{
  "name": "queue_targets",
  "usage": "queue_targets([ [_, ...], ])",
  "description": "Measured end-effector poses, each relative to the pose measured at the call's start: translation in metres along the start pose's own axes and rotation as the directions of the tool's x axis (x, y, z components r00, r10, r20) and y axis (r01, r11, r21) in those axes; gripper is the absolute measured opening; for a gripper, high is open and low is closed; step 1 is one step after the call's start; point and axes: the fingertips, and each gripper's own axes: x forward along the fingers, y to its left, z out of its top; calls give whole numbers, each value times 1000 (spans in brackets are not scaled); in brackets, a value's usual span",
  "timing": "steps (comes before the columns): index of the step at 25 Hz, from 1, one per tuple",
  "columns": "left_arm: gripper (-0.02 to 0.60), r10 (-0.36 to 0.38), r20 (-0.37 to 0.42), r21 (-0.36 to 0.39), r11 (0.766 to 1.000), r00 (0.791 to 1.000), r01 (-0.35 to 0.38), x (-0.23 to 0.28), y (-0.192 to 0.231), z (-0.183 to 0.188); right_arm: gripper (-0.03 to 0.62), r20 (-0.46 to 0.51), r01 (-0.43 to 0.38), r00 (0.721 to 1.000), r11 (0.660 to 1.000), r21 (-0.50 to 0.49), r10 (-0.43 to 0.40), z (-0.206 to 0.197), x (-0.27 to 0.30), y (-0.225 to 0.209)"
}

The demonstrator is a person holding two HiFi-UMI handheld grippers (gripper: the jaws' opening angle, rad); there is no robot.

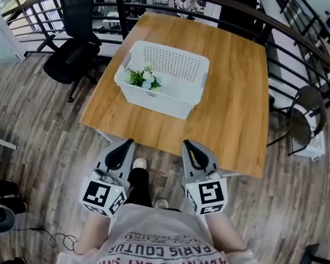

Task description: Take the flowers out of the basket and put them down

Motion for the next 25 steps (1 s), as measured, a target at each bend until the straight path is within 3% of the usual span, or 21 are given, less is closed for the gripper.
queue_targets([
  [7,26,-44,11,30,999,999,44,65,53,12,28,16,40,999,999,1,-40,12,73,-33],
  [17,26,-137,4,14,991,991,137,183,196,52,28,-38,125,991,992,-20,-126,71,233,-70],
  [25,26,-208,-19,4,978,978,208,222,241,35,28,-126,96,987,994,-48,-101,66,305,-83],
])
